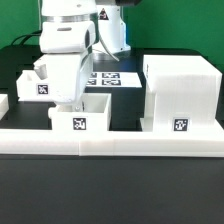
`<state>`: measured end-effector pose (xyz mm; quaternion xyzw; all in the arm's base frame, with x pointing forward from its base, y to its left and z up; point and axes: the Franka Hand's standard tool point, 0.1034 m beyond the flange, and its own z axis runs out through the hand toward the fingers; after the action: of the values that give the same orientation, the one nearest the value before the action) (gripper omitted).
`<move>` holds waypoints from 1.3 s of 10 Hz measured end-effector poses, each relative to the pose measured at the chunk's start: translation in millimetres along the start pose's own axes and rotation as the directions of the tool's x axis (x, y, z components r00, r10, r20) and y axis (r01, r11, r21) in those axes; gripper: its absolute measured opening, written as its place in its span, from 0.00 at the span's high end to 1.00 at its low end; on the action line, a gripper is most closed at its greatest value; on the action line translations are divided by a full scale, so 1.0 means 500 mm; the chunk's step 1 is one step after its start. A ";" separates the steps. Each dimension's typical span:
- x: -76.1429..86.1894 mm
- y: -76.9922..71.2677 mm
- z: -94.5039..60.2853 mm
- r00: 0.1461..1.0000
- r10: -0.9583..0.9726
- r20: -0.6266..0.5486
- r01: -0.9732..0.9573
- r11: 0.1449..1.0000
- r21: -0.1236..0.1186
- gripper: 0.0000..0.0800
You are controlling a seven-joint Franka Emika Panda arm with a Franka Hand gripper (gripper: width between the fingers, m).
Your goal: Assemble drawer
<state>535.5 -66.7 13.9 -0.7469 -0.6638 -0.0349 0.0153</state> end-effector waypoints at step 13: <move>0.112 -0.005 0.022 0.999 -0.041 0.008 0.041 0.999 -0.008 0.95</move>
Offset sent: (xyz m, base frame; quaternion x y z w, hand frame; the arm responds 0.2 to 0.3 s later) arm 0.0154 0.0257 0.0102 0.0043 0.0082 0.0026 1.0000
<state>539.8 -10.0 6.8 -0.7332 -0.6790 -0.0348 0.0088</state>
